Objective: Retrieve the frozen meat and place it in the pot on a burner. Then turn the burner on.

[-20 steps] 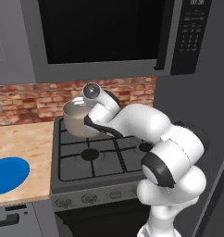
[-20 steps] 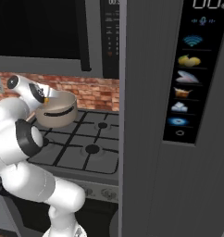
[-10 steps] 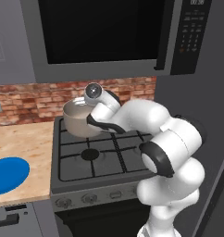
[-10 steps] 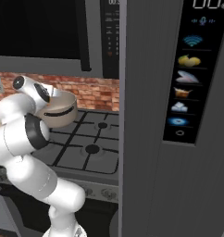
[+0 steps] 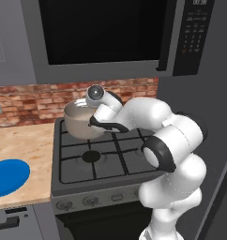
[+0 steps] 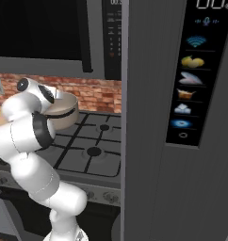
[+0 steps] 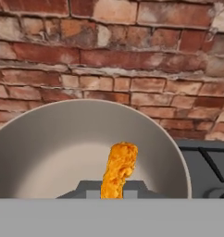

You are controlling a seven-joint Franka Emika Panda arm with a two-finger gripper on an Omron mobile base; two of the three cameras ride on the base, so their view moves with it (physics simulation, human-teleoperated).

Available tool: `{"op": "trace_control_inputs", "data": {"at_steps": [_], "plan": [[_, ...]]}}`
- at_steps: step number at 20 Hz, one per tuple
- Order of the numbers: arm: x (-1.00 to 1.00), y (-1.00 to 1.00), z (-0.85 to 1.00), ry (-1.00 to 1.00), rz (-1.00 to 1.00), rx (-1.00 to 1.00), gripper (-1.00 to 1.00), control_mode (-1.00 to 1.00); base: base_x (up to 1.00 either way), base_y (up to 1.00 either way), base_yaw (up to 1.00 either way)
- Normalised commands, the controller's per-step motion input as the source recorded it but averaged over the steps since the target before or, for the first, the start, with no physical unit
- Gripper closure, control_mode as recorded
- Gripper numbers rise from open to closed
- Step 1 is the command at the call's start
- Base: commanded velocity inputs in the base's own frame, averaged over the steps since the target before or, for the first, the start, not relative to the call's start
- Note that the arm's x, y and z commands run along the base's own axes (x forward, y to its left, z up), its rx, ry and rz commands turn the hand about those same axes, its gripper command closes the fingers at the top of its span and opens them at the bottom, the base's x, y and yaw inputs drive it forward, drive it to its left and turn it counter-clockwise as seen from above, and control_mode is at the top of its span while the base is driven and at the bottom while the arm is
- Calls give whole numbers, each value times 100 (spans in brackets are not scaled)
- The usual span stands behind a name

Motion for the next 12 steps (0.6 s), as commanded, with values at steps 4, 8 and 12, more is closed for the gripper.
{"op": "trace_control_inputs", "data": {"at_steps": [4, 8, 12], "plan": [[12, 0, -1, 1, 0, 0, 100, -100, 0, 0, 0], [23, 0, -14, 3, 0, 0, 100, -100, 0, 0, 0], [7, 0, -14, 0, 0, 0, 100, -100, 0, 0, 0]]}}
